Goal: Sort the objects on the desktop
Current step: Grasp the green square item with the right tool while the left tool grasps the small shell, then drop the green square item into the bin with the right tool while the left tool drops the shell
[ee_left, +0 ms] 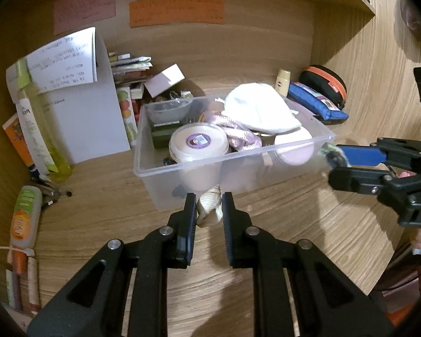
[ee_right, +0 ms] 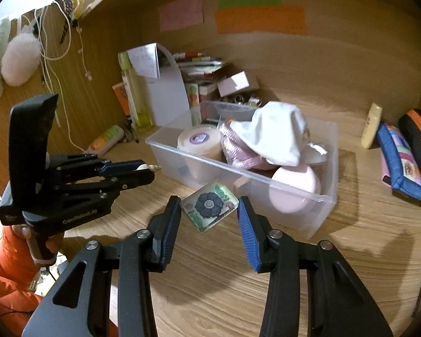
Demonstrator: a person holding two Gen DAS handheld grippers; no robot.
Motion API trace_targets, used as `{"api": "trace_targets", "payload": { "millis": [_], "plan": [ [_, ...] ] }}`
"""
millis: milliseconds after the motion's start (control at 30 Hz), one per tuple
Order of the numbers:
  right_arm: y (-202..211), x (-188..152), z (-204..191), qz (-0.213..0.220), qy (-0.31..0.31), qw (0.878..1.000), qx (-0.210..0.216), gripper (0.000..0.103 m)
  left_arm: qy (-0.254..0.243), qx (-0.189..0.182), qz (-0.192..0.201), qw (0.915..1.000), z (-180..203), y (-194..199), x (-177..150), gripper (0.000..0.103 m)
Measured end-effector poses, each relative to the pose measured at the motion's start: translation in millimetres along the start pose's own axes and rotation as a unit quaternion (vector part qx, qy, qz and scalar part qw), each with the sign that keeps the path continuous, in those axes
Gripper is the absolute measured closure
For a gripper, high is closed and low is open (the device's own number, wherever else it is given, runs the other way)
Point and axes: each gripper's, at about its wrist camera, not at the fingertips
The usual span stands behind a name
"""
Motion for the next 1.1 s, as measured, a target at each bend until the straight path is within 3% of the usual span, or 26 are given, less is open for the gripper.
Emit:
{"api": "trace_targets", "payload": {
  "millis": [233, 533, 833, 1100],
  "plan": [
    [17.1, 5.1, 6.5, 0.023, -0.002, 1.0, -0.009, 0.065, 0.01, 0.005, 0.015, 0.9998, -6.7, 2.6, 12.4, 0.086],
    [22.8, 13.9, 25.7, 0.037, -0.008, 0.999, -0.025, 0.065, 0.05, -0.016, 0.022, 0.9984, -31.6, 1.7, 33.0, 0.086],
    [3.3, 28.5, 50.1, 0.037, -0.026, 0.999, -0.017, 0.065, 0.063, 0.009, 0.03, 0.9975, -50.0, -10.8, 52.3, 0.086],
    [-25.2, 46.0, 59.5, 0.03, -0.026, 0.999, -0.006, 0.065, 0.068, 0.007, 0.013, 0.9976, -57.5, -40.1, 66.0, 0.086]
  ]
}}
Point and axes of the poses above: each gripper's, at about its wrist camera, not at the fingertips, and y roughly against the way its jaws point, z to its right, x to its top, and after that the axes turned 9 degrees about x, right-handed
